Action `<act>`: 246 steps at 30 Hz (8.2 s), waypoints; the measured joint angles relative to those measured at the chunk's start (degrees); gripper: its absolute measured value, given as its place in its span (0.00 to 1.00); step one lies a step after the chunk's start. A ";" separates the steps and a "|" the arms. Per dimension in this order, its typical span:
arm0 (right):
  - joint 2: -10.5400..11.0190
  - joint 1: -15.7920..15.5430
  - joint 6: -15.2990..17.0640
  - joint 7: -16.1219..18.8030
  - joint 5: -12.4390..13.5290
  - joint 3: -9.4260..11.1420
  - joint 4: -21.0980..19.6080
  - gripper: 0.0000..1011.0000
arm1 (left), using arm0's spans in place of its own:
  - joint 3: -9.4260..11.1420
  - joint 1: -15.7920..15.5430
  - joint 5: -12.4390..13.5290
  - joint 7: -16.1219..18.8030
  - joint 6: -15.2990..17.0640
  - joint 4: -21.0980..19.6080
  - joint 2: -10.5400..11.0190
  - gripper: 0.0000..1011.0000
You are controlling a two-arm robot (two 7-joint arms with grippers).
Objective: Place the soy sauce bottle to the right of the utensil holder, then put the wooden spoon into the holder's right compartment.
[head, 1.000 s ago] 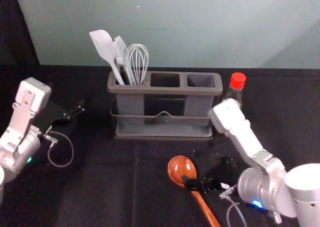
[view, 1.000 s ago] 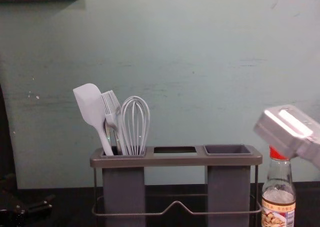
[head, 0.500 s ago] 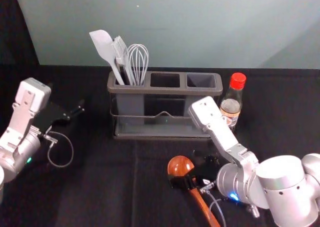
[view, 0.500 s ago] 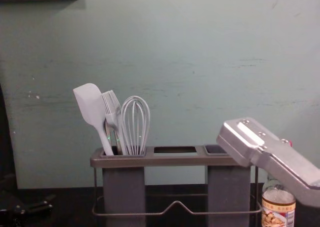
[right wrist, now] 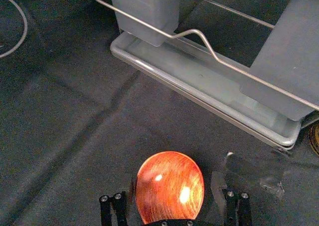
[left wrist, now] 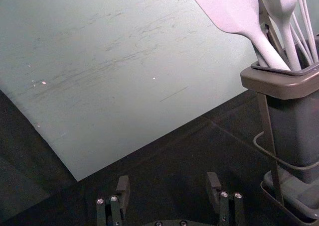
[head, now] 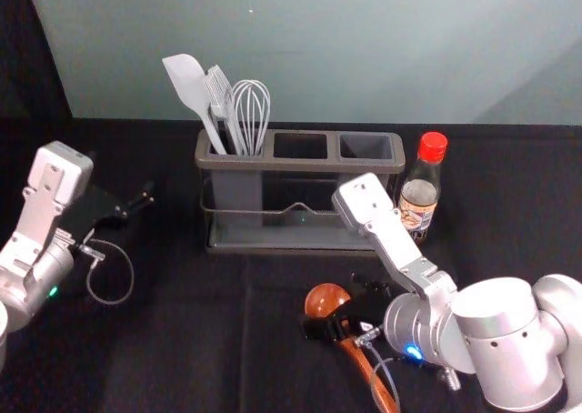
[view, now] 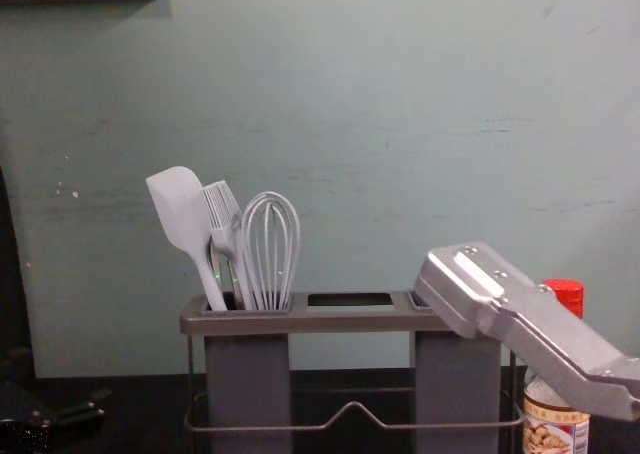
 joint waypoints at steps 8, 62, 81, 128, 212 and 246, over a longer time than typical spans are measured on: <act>-0.95 1.09 0.42 0.94 -1.22 -0.69 1.42 0.99 | 0.00 0.00 0.00 0.00 0.00 0.00 0.00 0.99; -3.07 0.93 2.20 5.35 -7.75 0.57 2.29 0.94 | 0.00 0.00 0.00 0.00 0.00 0.00 0.00 0.99; -3.27 -0.03 3.17 6.96 -10.46 1.00 0.02 0.83 | 0.00 0.00 0.01 0.00 0.00 0.00 0.00 0.99; 2.60 -18.88 -42.69 1.95 -10.01 15.50 -17.69 0.83 | 0.00 0.00 0.00 0.00 0.00 0.00 0.00 0.99; -3.15 16.23 -81.72 6.08 0.51 9.82 22.66 0.83 | 0.00 0.00 0.00 0.00 0.00 0.00 0.00 0.99; -7.02 16.59 -85.84 5.77 0.25 8.86 33.62 0.83 | 0.00 0.00 0.01 0.00 0.00 0.00 0.00 0.99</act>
